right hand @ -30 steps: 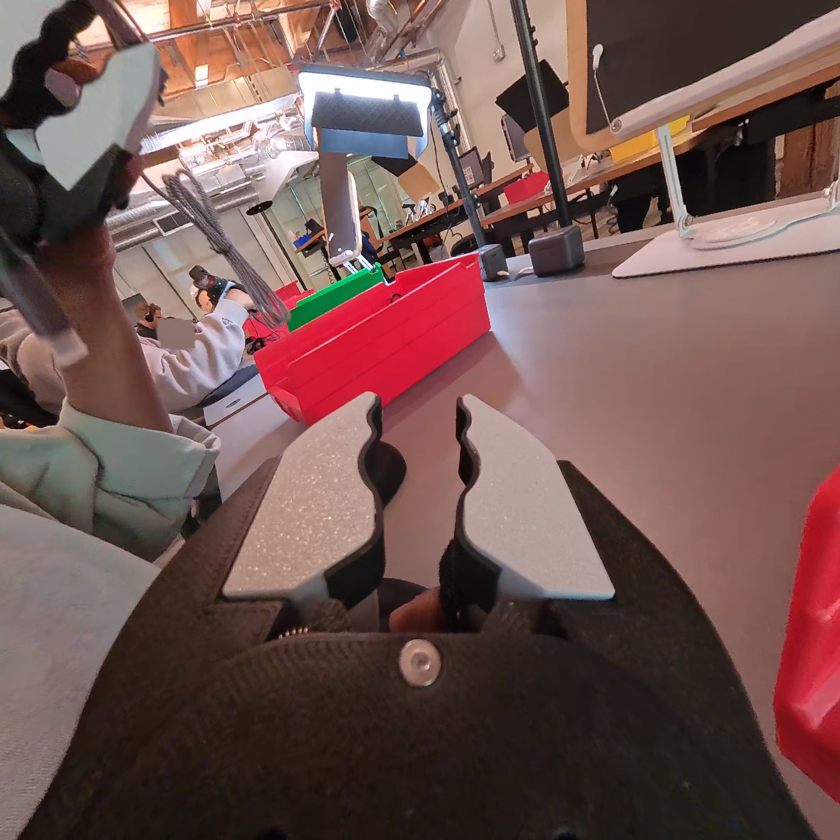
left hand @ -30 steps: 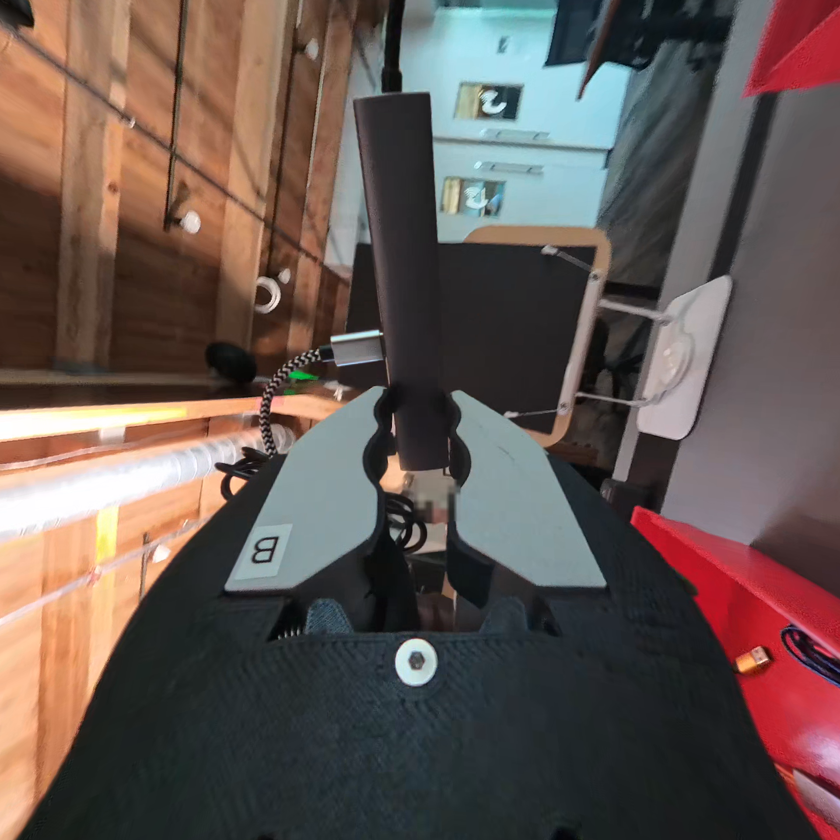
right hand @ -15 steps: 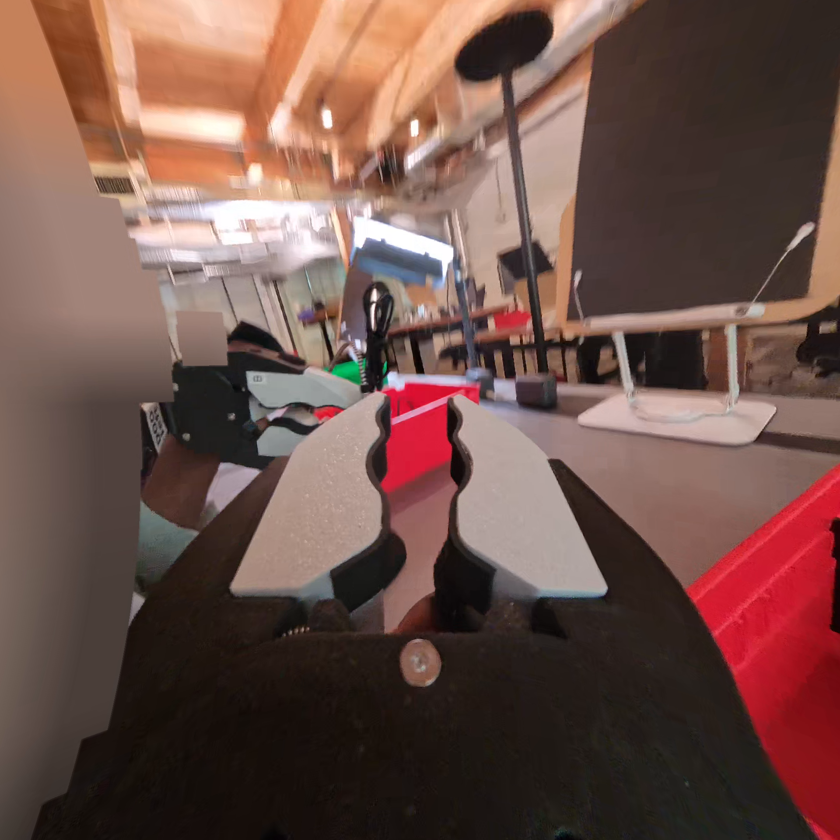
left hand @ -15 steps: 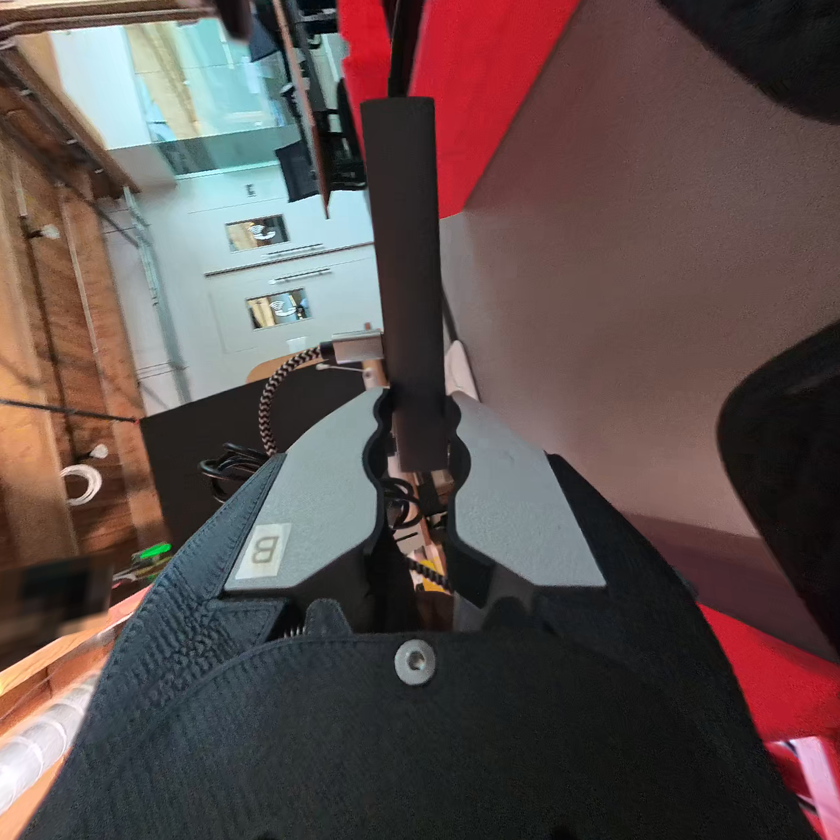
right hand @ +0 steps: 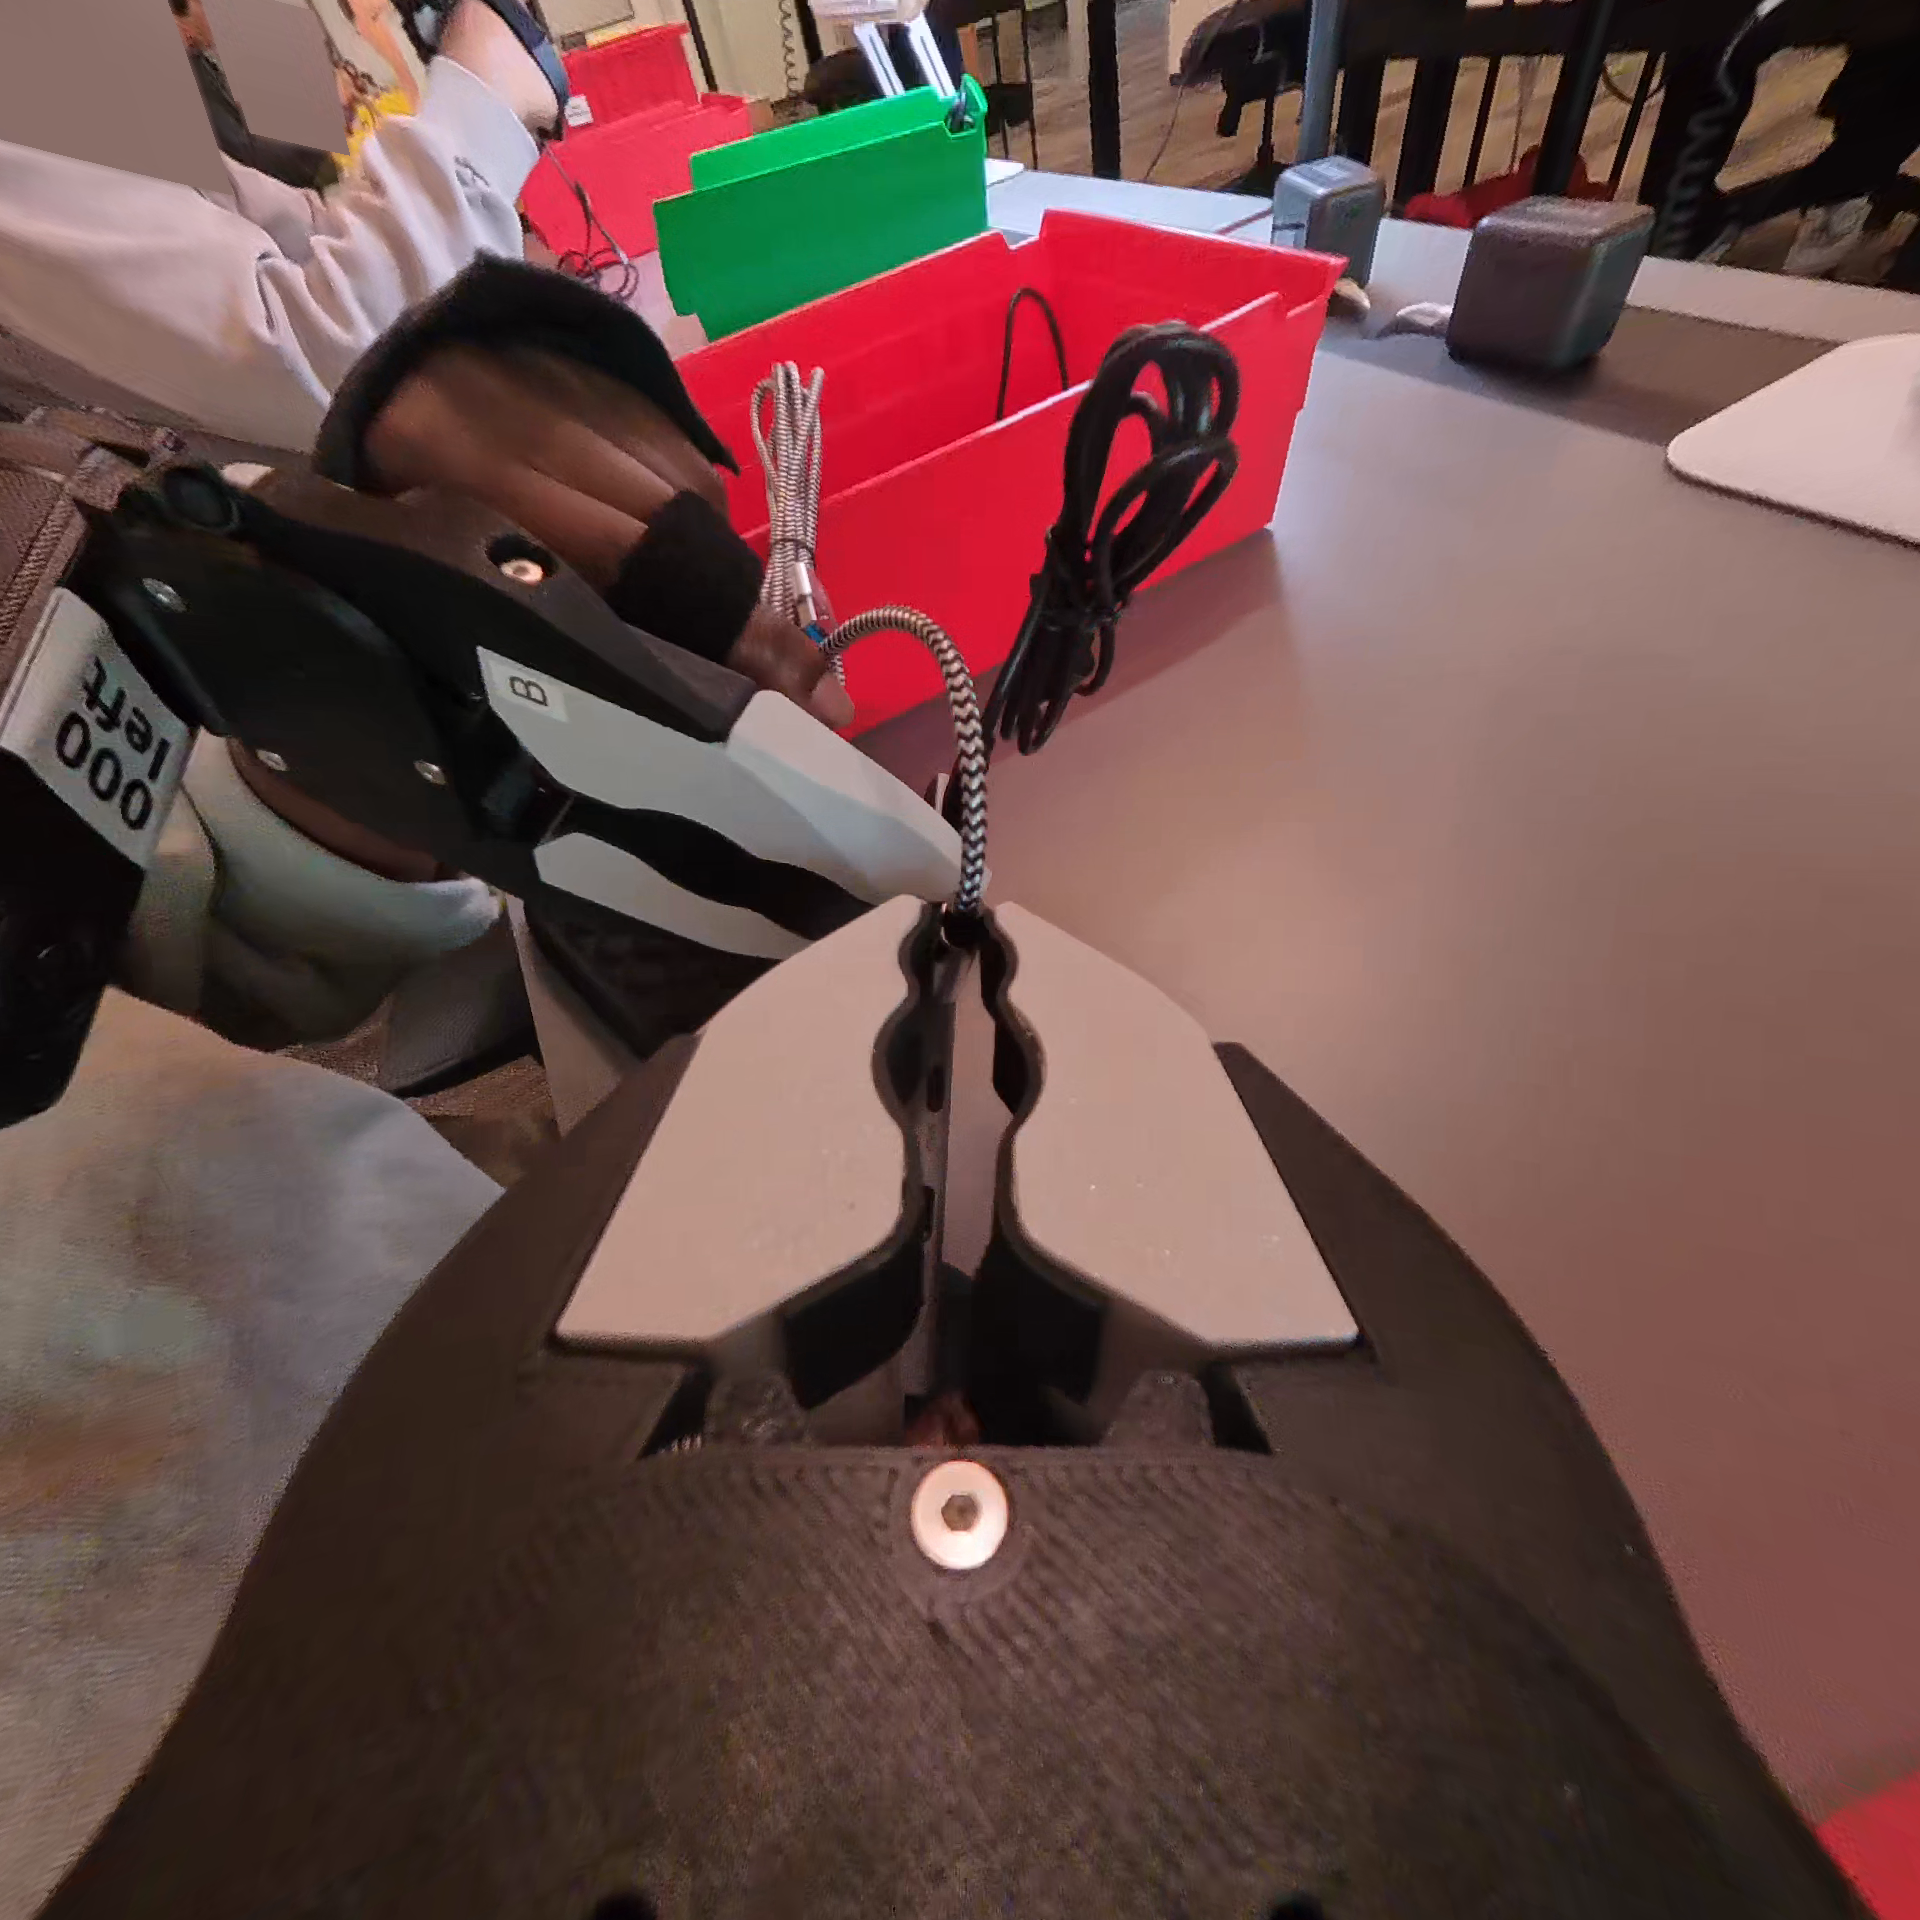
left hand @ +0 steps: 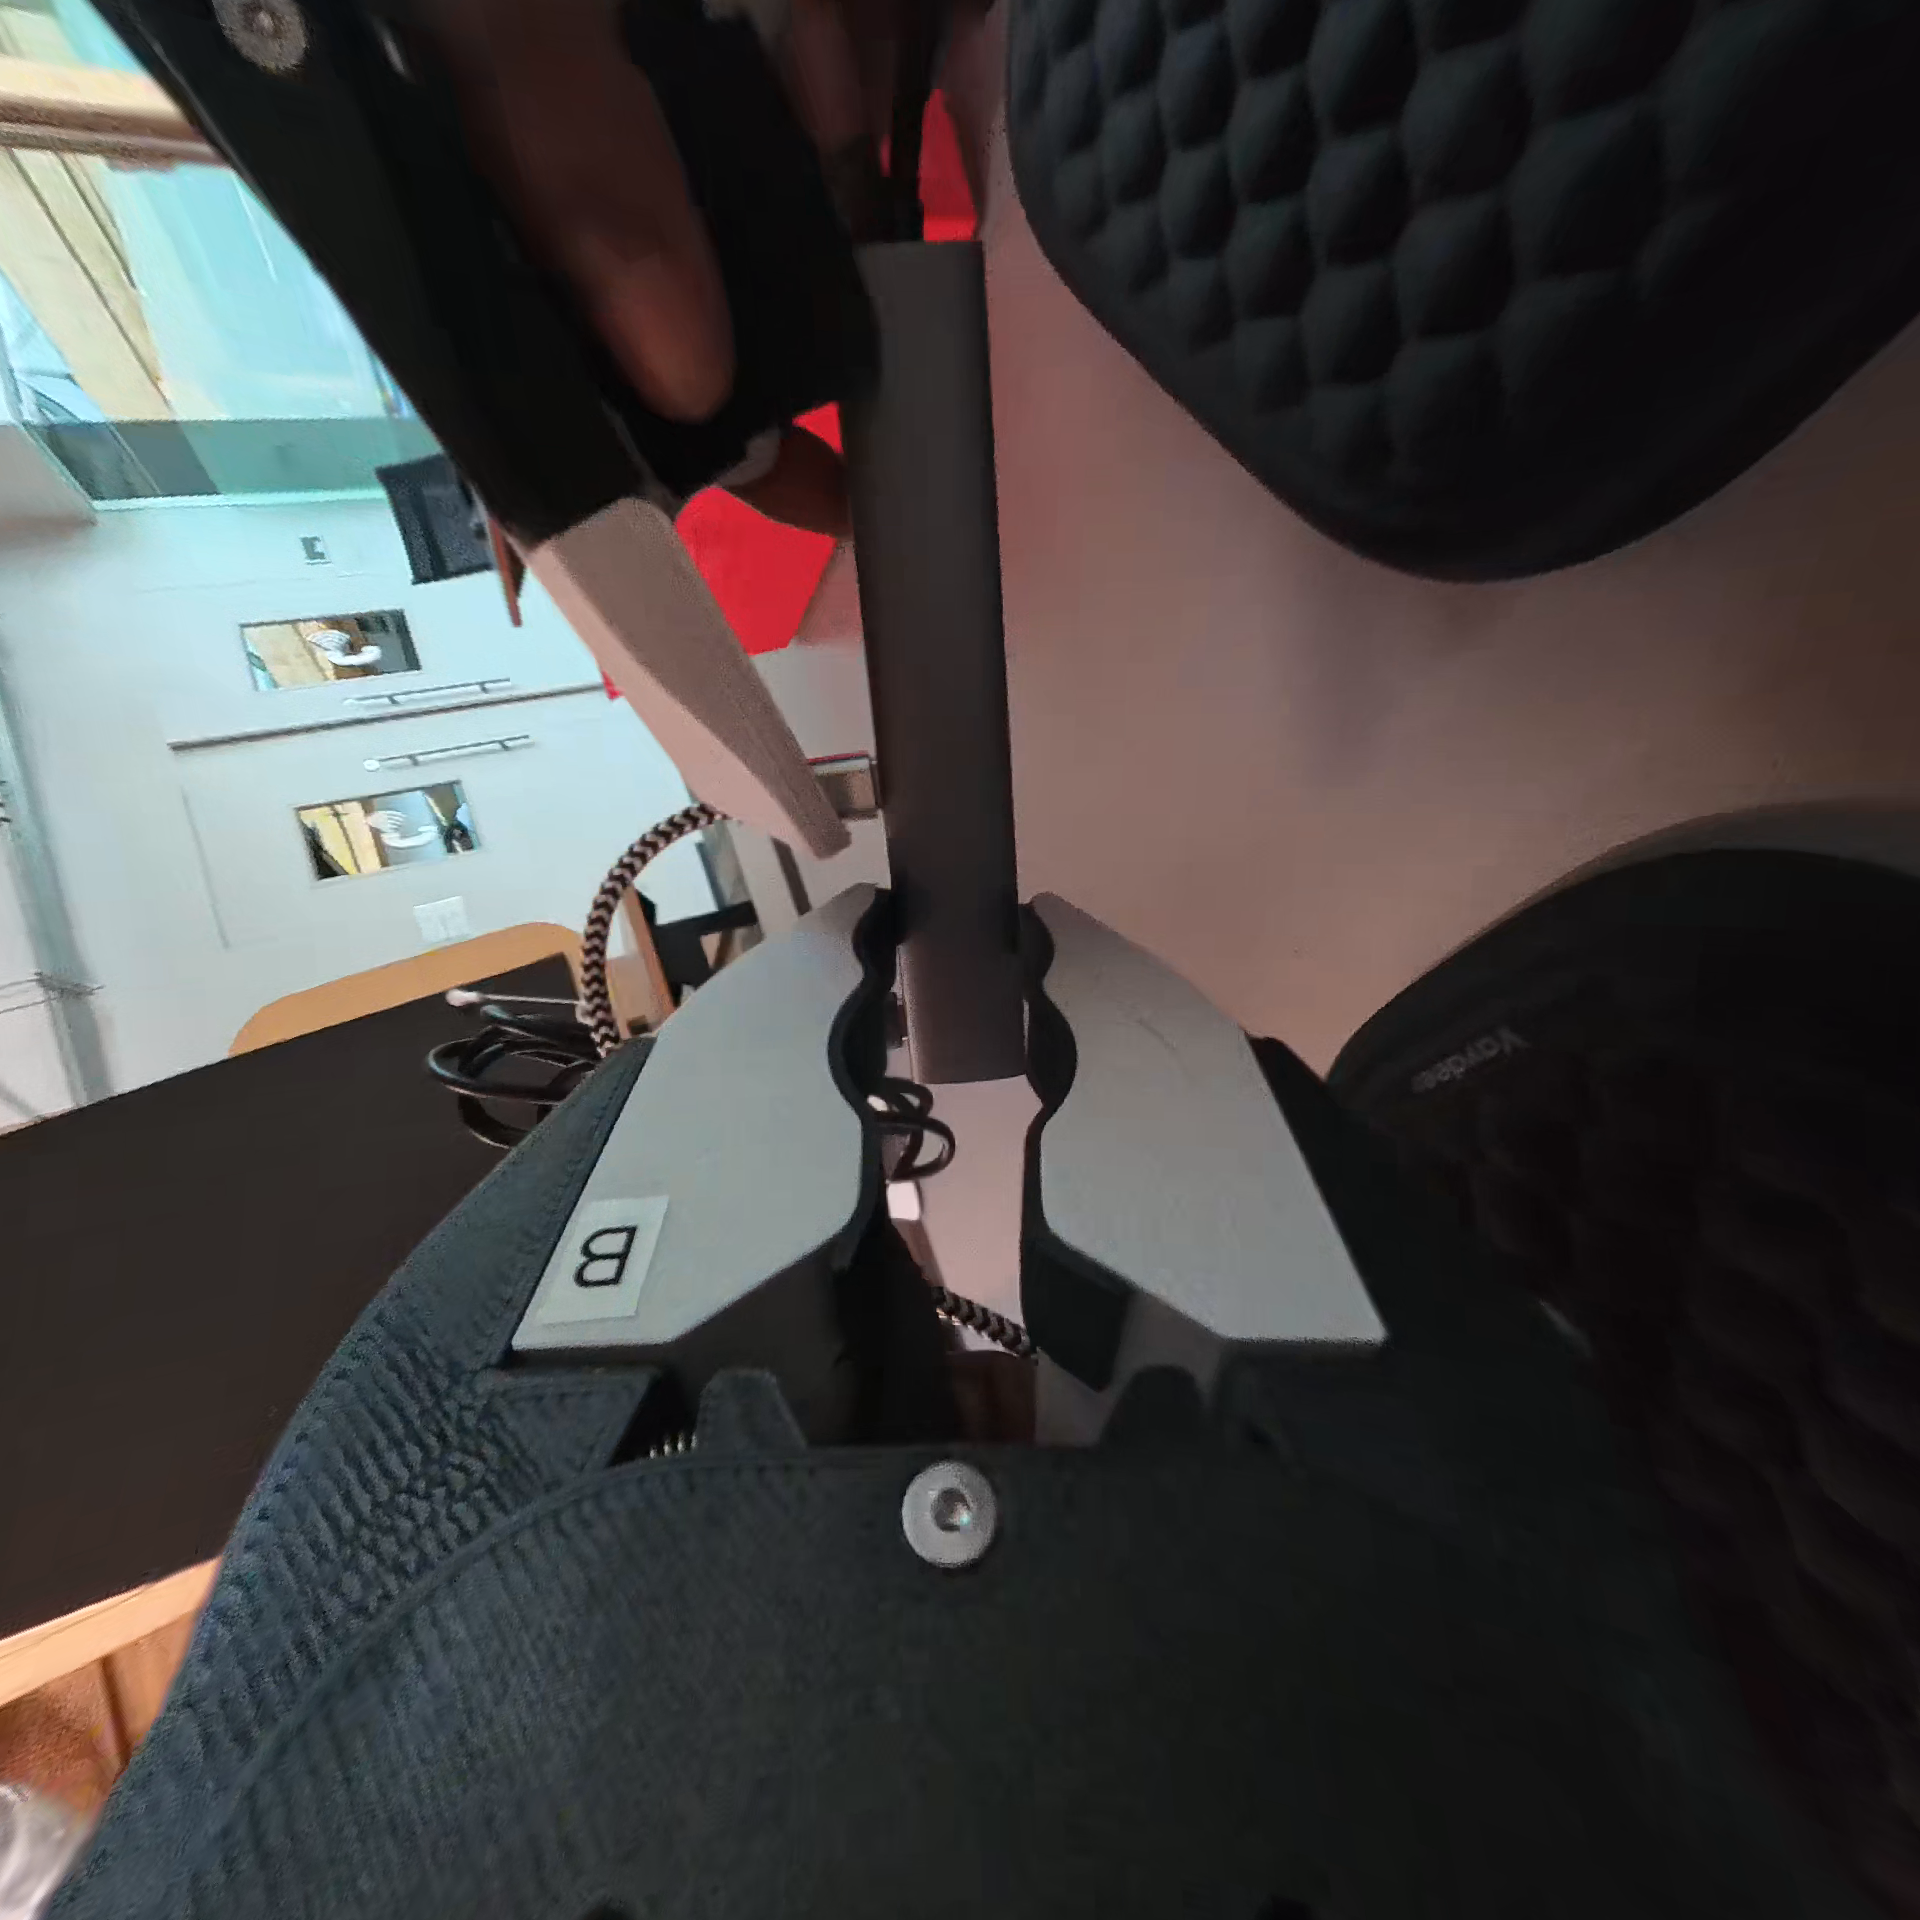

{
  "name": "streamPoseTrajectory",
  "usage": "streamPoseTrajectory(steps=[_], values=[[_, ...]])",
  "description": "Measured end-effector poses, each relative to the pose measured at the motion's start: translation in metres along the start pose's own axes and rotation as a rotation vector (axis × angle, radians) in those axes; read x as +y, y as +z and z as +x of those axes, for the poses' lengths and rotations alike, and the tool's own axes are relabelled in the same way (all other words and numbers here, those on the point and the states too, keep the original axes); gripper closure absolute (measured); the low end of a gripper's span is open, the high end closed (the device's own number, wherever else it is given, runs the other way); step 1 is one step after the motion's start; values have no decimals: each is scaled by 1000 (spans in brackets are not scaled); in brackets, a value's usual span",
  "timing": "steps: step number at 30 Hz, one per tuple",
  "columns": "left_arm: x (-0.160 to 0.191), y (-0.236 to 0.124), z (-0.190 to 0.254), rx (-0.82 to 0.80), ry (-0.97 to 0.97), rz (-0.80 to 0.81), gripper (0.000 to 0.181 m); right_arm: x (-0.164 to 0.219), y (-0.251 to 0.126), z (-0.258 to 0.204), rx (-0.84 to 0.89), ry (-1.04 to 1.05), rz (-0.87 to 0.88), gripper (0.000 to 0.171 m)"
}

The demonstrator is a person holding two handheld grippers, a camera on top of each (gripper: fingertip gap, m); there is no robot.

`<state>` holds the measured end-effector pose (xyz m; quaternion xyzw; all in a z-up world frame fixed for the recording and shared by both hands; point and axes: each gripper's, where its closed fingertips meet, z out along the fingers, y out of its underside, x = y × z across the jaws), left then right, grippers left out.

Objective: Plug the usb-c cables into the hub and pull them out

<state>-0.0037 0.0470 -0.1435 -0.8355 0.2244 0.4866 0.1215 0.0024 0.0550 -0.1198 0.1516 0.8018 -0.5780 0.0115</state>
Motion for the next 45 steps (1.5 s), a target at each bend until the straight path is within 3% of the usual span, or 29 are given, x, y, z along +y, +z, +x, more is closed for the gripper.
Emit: streamPoseTrajectory(steps=[4,8,10,12,14,17,20,26,30,36,38,42,45], values=[[8,0,-14,-97,-160,42,156,-13,0,6,-60,141,132,167],[25,-26,-57,-351,-600,177,154,-47,-20,24,-120,335,429,166],[25,-42,-71,-417,-920,362,154,-68,-36,30,-154,383,605,166],[12,-50,-76,-332,-1308,640,154,-87,-51,34,-178,413,754,166],[-6,-52,-75,-126,-1622,930,149,-95,-52,33,-177,403,803,167],[-16,-39,-71,97,-1892,1113,139,-91,-36,17,-144,305,770,166],[-7,-23,-68,70,-1954,1086,139,-84,-27,4,-140,266,760,166],[-3,-11,-59,-106,-1819,835,138,-70,-17,6,229,19,739,167],[-6,-11,-58,-127,-1772,802,147,-65,-13,-1,303,-27,753,166],[1,1,-52,-268,-1705,601,148,-55,-9,3,454,-101,687,166],[1,1,-52,-280,-1711,611,151,-53,-11,2,485,-124,680,166],[0,8,-45,-136,-1818,730,157,-46,-8,8,509,-97,625,167],[2,13,-40,-124,-1833,715,157,-41,-6,12,532,-94,582,167]])
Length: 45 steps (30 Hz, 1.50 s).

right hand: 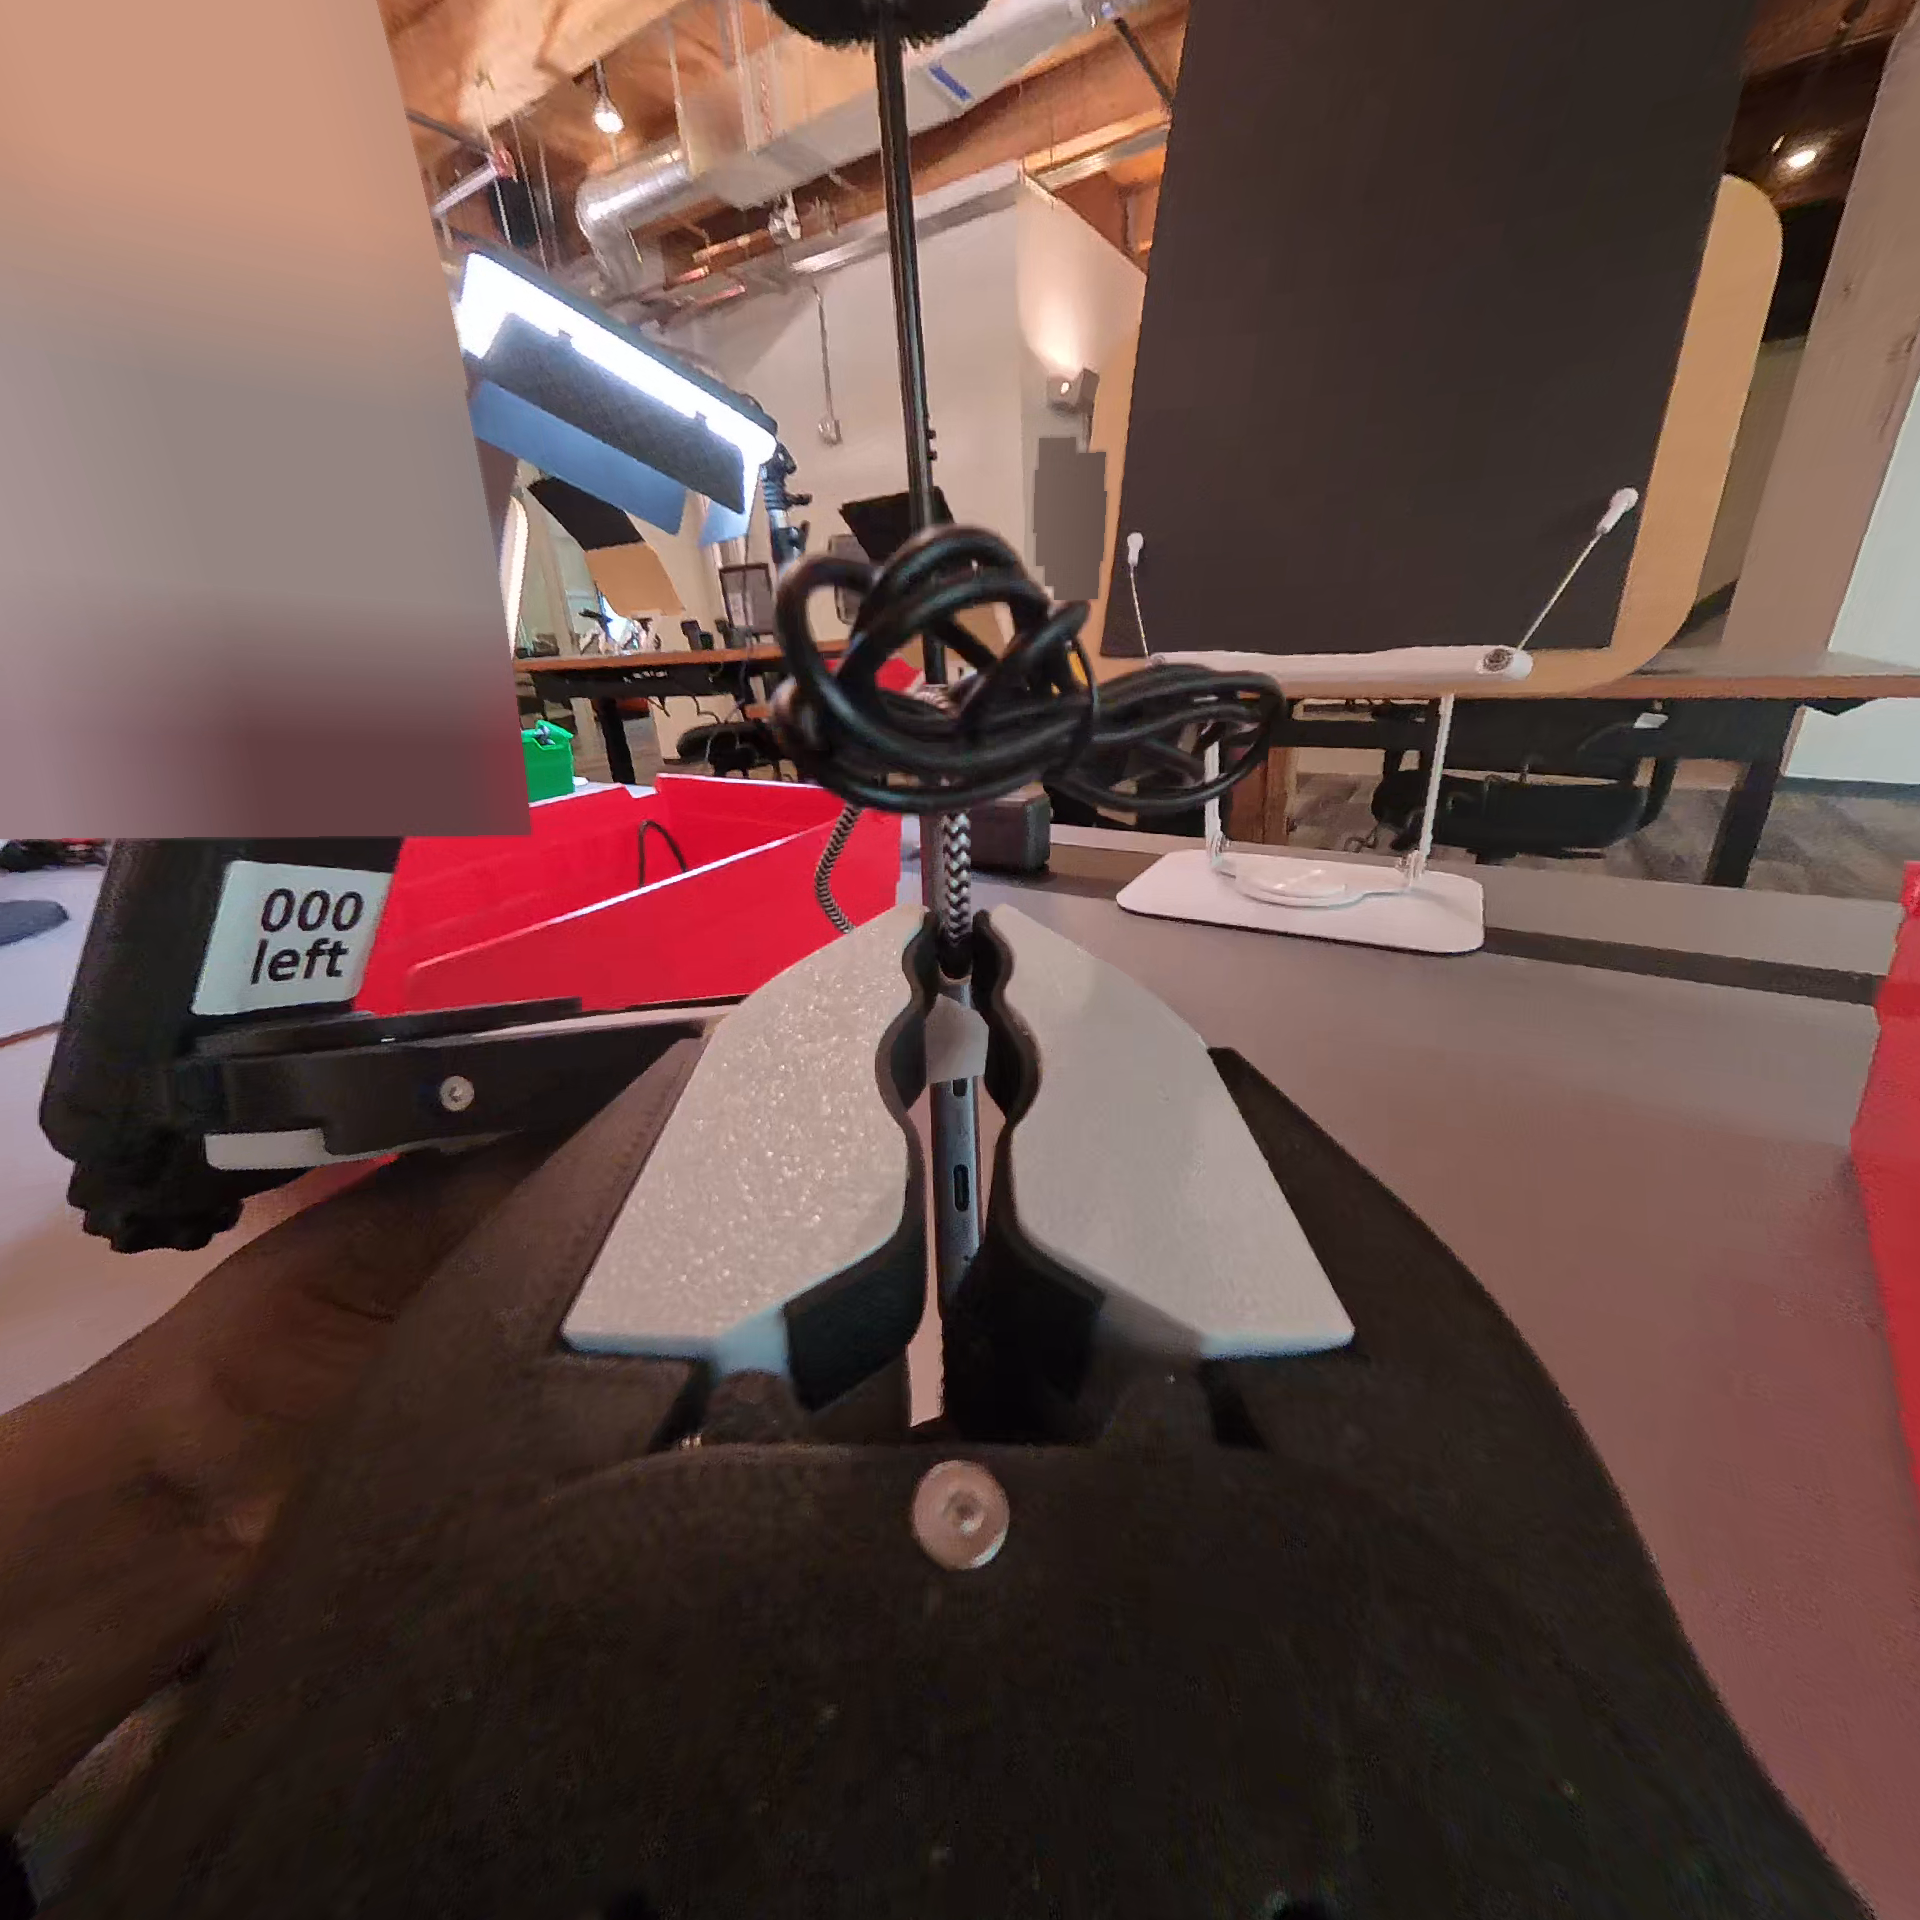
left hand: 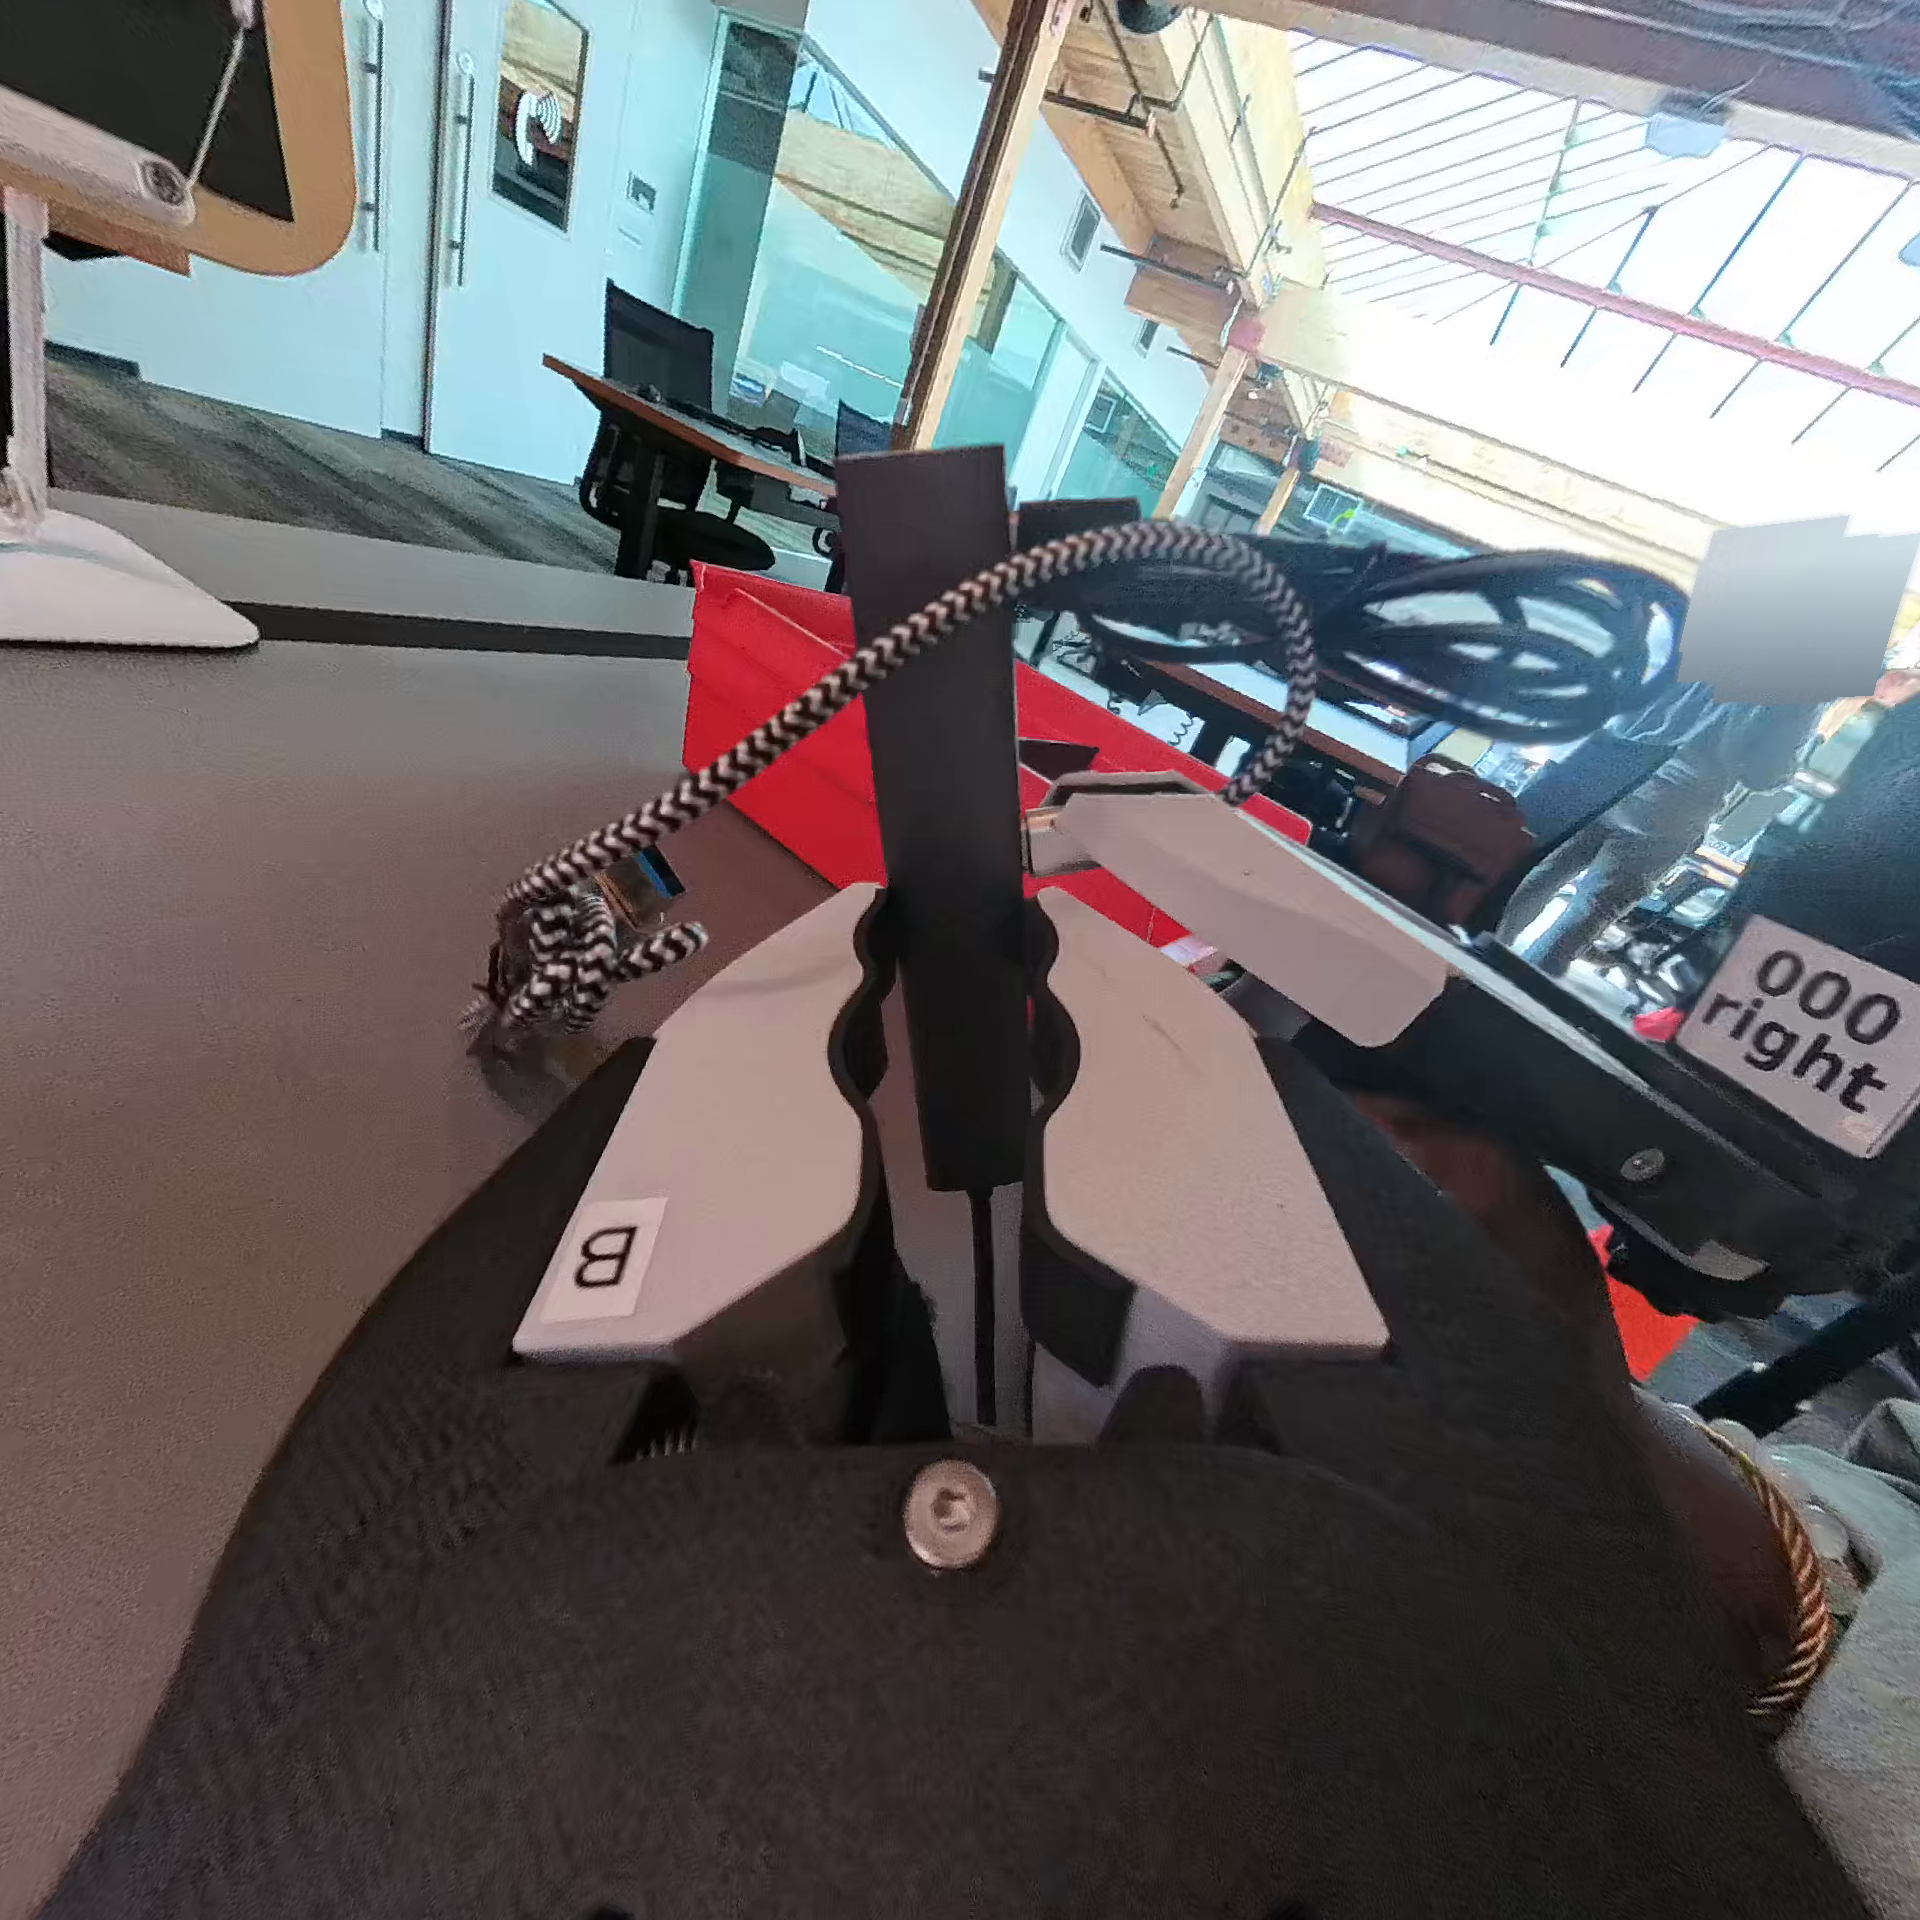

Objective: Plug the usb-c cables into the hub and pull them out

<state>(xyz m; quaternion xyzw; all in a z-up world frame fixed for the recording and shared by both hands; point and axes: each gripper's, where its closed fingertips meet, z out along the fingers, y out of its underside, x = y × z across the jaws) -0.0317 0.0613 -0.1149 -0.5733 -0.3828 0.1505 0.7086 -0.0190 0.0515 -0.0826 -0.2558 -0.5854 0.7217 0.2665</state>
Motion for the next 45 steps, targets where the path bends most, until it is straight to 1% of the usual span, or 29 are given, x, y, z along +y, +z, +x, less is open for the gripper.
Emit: streamPoseTrajectory(steps=[5,7,9,10,11,12,13,14,16,18,21,22,25,29,30,32,34,35,38,39,43,45], values=[[2,-1,-7,-10,-56,9,158,7,4,-1,24,-62,-58,167],[3,-1,-9,-19,-64,6,157,9,6,0,21,-57,-76,166],[2,-1,-7,-26,-30,6,157,8,5,1,8,-9,-66,166],[4,1,-7,-39,2,-19,157,8,4,3,17,19,-62,166],[8,4,-7,-59,48,-53,154,9,3,3,12,46,-61,166],[13,7,-7,-82,89,-94,146,9,2,0,-8,81,-51,166],[18,11,-5,-88,128,-131,145,9,1,-5,-27,111,-42,166],[18,12,-7,-118,157,-132,148,9,0,-7,-21,109,-38,166],[13,10,-7,-118,139,-98,154,8,-1,-10,-26,40,-37,166],[10,7,-8,-110,101,-68,155,9,0,-13,-42,11,-54,166],[5,2,-8,-86,48,-23,157,11,1,-19,-40,-101,-76,166],[5,1,-8,-74,31,-13,157,11,1,-20,-47,-100,-88,166],[5,-1,-8,-42,-22,-9,156,15,0,-20,-81,-15,-109,166],[7,0,-3,-45,9,-19,156,15,-4,-18,-114,85,-136,166],[8,1,-3,-54,29,-22,156,15,-4,-17,-125,96,-143,166],[10,4,0,-104,134,-43,158,14,-5,-9,-133,106,-157,165],[18,10,1,-126,200,-109,158,18,-5,2,-128,198,-178,166],[19,10,1,-133,208,-113,158,19,-6,2,-134,232,-180,166],[13,5,4,-66,126,-64,160,20,-11,-6,-153,208,-203,166],[12,4,5,-59,124,-59,160,20,-11,-7,-166,232,-209,167],[11,6,7,-50,121,-56,160,16,-9,-5,-219,298,-242,166],[10,7,4,-82,134,-52,159,14,-4,-4,-199,292,-218,167]])
